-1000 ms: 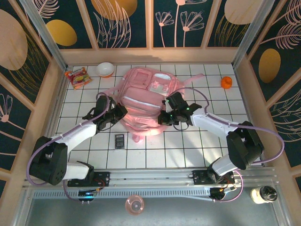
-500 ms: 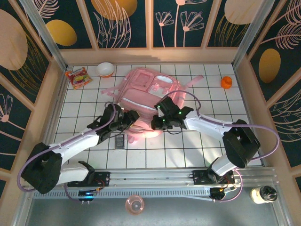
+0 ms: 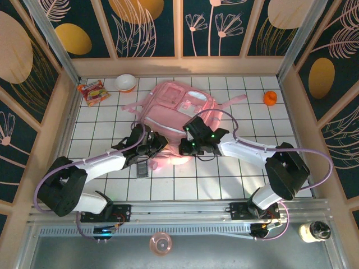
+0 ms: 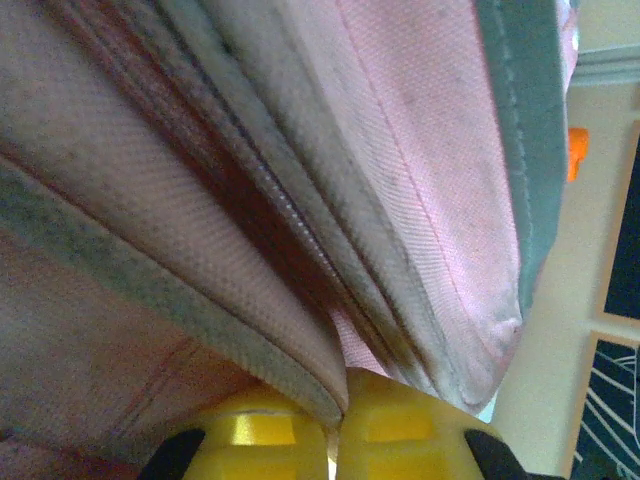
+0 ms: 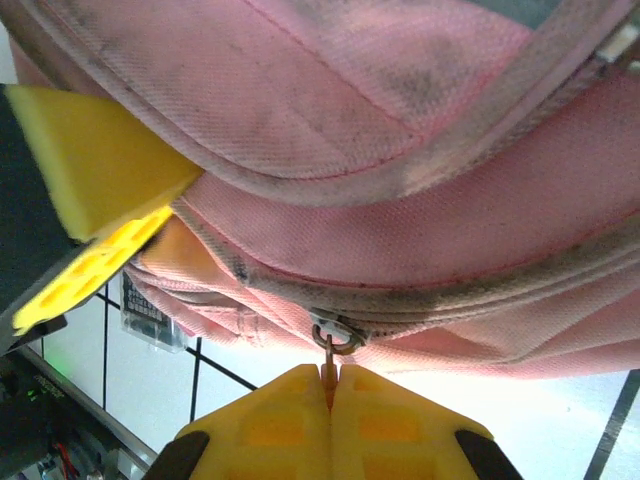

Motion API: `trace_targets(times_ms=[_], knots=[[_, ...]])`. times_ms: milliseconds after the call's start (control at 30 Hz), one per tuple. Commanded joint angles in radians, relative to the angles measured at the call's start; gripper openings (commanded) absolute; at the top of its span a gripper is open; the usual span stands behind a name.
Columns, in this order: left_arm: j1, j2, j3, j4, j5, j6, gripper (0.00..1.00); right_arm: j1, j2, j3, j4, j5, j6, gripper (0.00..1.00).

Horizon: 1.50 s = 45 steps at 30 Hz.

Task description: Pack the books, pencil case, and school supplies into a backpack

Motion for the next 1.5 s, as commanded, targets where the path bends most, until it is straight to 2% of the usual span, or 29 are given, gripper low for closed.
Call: trace_targets(times_ms=[0,133,267,467,667,867,1200,1233,1300,1333,1367,1467], knots=[[0.007,-0.042,0.033,-0.046,-0.066,0.053,0.00,-0.058,-0.039,-0.008,-0.068,0.011,-0.059,0.00],[0.040,-0.099,0.021,-0.095,-0.071,0.087,0.00,-0.178,-0.081,-0.047,-0.115,0.030,-0.124,0.00],[0.058,-0.128,0.016,-0.123,-0.046,0.111,0.00,-0.255,-0.075,-0.031,-0.146,0.054,-0.186,0.00],[0.079,-0.156,0.004,-0.142,-0.038,0.123,0.00,-0.302,-0.046,0.016,-0.172,0.109,-0.231,0.00],[0.080,-0.136,0.024,-0.120,0.092,0.152,0.00,-0.365,-0.029,0.027,-0.093,0.151,-0.232,0.00],[0.079,-0.160,0.031,-0.181,0.105,0.198,0.00,-0.441,0.014,0.052,-0.040,0.225,-0.245,0.00],[0.078,-0.156,-0.008,-0.102,0.122,0.136,0.00,-0.485,0.034,0.023,0.067,0.162,-0.257,0.00],[0.078,-0.152,-0.009,-0.090,0.122,0.130,0.02,-0.486,0.025,0.025,0.063,0.159,-0.255,0.01],[0.078,-0.145,0.006,-0.089,0.110,0.141,0.30,-0.486,-0.003,0.025,0.043,0.132,-0.252,0.29],[0.078,-0.147,0.018,-0.104,0.096,0.156,0.37,-0.483,-0.020,0.024,0.029,0.130,-0.247,0.34],[0.080,-0.153,0.034,-0.122,0.074,0.175,0.43,-0.481,-0.049,0.015,0.016,0.126,-0.240,0.38],[0.086,-0.186,0.064,-0.163,0.001,0.221,0.52,-0.476,-0.151,-0.033,-0.009,0.098,-0.205,0.49]])
